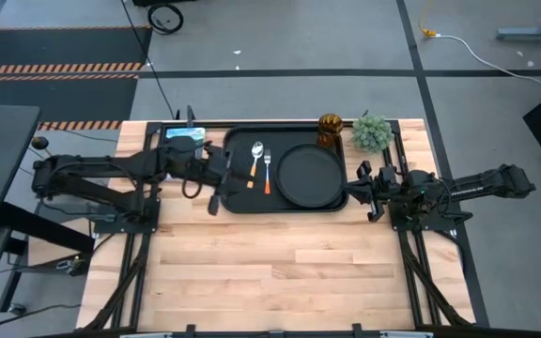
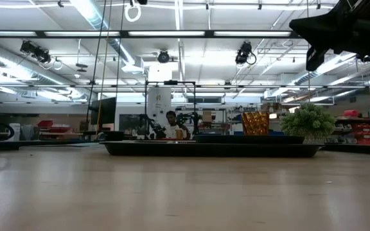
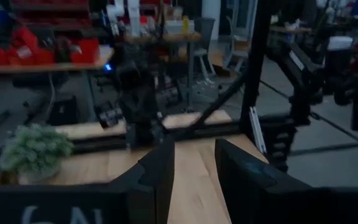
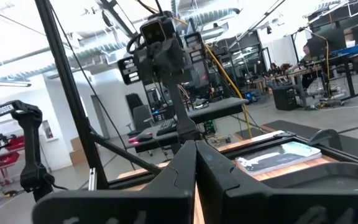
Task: Pick and place plate/cup/fork/spoon on tray
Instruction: Return to Home Position
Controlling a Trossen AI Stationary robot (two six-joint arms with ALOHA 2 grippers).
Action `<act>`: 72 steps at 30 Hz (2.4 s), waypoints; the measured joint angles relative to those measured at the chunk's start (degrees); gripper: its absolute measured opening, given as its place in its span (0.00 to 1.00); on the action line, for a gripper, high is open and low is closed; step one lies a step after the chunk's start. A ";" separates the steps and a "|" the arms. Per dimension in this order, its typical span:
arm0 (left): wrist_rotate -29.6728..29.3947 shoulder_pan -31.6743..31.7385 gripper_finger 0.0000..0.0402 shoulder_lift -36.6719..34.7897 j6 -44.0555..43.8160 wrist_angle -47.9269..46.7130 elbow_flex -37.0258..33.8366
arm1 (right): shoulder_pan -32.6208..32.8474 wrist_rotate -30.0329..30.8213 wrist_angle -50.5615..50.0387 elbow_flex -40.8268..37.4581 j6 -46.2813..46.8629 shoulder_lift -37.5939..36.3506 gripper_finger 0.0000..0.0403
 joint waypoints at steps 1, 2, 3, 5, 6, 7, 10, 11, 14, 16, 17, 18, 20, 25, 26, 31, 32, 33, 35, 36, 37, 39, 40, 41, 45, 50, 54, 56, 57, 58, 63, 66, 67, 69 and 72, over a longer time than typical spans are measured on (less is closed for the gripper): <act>-0.47 0.00 0.31 -0.67 -0.02 0.50 0.02 | -0.01 0.00 0.01 0.00 0.00 0.00 0.03; -0.99 0.04 0.31 -1.29 0.00 0.52 0.02 | 0.00 0.00 0.02 0.00 0.00 0.00 0.03; -1.47 0.19 0.31 -1.66 0.00 0.64 0.04 | 0.00 0.00 0.02 0.00 0.00 0.00 0.03; -2.26 0.47 0.31 -2.45 -0.02 -0.13 0.07 | 0.00 0.00 0.02 0.00 0.00 0.00 0.04; -2.33 0.50 0.31 -2.56 0.00 0.03 0.07 | -0.02 0.00 0.02 0.00 0.00 0.00 0.04; -2.48 0.50 0.31 -2.56 0.00 0.20 0.07 | -0.02 0.00 0.02 0.00 -0.01 0.00 0.04; -2.45 0.48 0.31 -2.54 -0.02 -0.18 0.07 | 0.00 -0.02 0.02 0.00 -0.02 0.00 0.04; -2.40 0.39 0.31 -2.54 -0.02 0.27 0.07 | -0.02 0.00 0.00 0.00 0.00 0.00 0.04; -2.29 0.39 0.31 -2.56 -0.07 0.08 0.07 | 0.00 -0.02 0.02 0.00 0.00 0.00 0.04; -2.31 0.42 0.31 -2.50 -2.13 0.19 0.07 | -0.01 -0.02 0.02 0.00 0.00 0.00 0.04; -2.30 0.42 0.31 -2.50 -3.67 0.50 0.07 | 0.00 -0.02 0.02 0.00 0.00 0.00 0.04; -2.32 0.42 0.31 -2.50 -4.89 0.70 0.07 | 0.00 -0.02 0.02 0.00 0.00 0.00 0.04; -2.32 0.42 0.31 -2.50 -7.33 0.67 0.07 | 0.00 -0.02 0.02 0.00 0.00 0.00 0.04; -2.29 0.36 0.31 -2.50 -14.01 0.25 0.07 | -0.01 -0.04 0.02 0.00 0.00 0.00 0.04; -2.28 0.21 0.31 -2.50 -15.57 -0.43 0.07 | 0.00 -0.04 0.02 0.00 0.00 0.00 0.04; -2.44 -1.00 0.31 -5.07 -14.43 -5.04 -1.10 | -0.02 -0.07 0.02 0.00 0.00 0.00 0.03; -2.46 -1.63 0.31 -6.24 -13.82 -5.30 -2.51 | 0.00 -0.07 0.01 0.00 0.00 0.00 0.04; -2.34 -2.26 0.31 -7.43 -13.74 -5.29 -4.13 | 0.00 -0.07 0.04 0.00 0.00 0.00 0.04; -2.26 -3.76 0.31 -10.28 -14.36 -4.13 -8.00 | -0.02 -0.09 0.01 0.00 0.00 0.00 0.04; -2.23 -4.51 0.31 -12.20 -15.38 -3.10 -10.48 | -0.02 -0.09 0.05 0.00 0.00 0.00 0.04; -2.18 -5.13 0.31 -14.23 -16.22 -1.91 -12.91 | 0.00 -0.09 0.04 0.00 0.00 0.00 0.04; -2.22 -6.33 0.31 -18.84 -18.48 1.75 -18.63 | 0.00 -0.09 0.04 0.00 0.00 0.00 0.04; -2.19 -6.83 0.31 -21.17 -19.94 3.44 -21.46 | -0.01 -0.09 0.04 0.00 0.00 0.00 0.04; -1.96 -7.22 0.31 -23.38 -21.11 5.67 -24.10 | 0.00 -0.09 0.02 0.00 0.00 0.00 0.04; 2.08 -7.79 0.31 -31.90 -22.94 14.85 -33.82 | -0.01 -0.09 0.02 0.00 0.00 0.00 0.04; 4.79 -7.78 0.31 -42.08 -22.93 26.23 -44.97 | 0.00 -0.09 0.02 0.00 0.00 0.00 0.04; 4.84 -7.80 0.31 -49.43 -24.14 34.91 -52.00 | -0.02 -0.09 0.04 0.00 -0.01 0.00 0.04; 4.88 -7.80 0.31 -52.44 -24.54 36.75 -54.41 | -0.01 -0.09 0.03 0.00 0.00 0.00 0.04; 5.08 -7.84 0.31 -53.96 -24.81 36.00 -54.92 | -0.01 -0.09 0.04 0.00 0.00 0.01 0.04; 5.33 -7.90 0.31 -55.56 -24.97 33.85 -54.81 | 0.00 -0.09 0.04 0.00 0.00 0.02 0.04; 5.93 -7.98 0.31 -62.17 -25.06 22.72 -54.90 | 0.00 -0.09 0.03 0.00 0.00 0.02 0.04; 5.78 -7.98 0.31 -65.60 -22.25 14.56 -54.90 | -0.02 -0.09 0.04 0.00 0.00 0.00 0.04; 5.77 -7.98 0.31 -65.47 -20.56 13.65 -54.90 | -0.01 -0.07 0.04 0.00 0.00 0.02 0.04; 5.68 -7.80 0.31 -65.46 -18.09 11.28 -54.91 | -0.01 -0.07 0.01 0.00 0.00 0.01 0.04; 5.63 -7.22 0.31 -65.49 -16.43 7.66 -54.93 | 0.00 -0.07 0.00 0.00 -0.01 0.02 0.04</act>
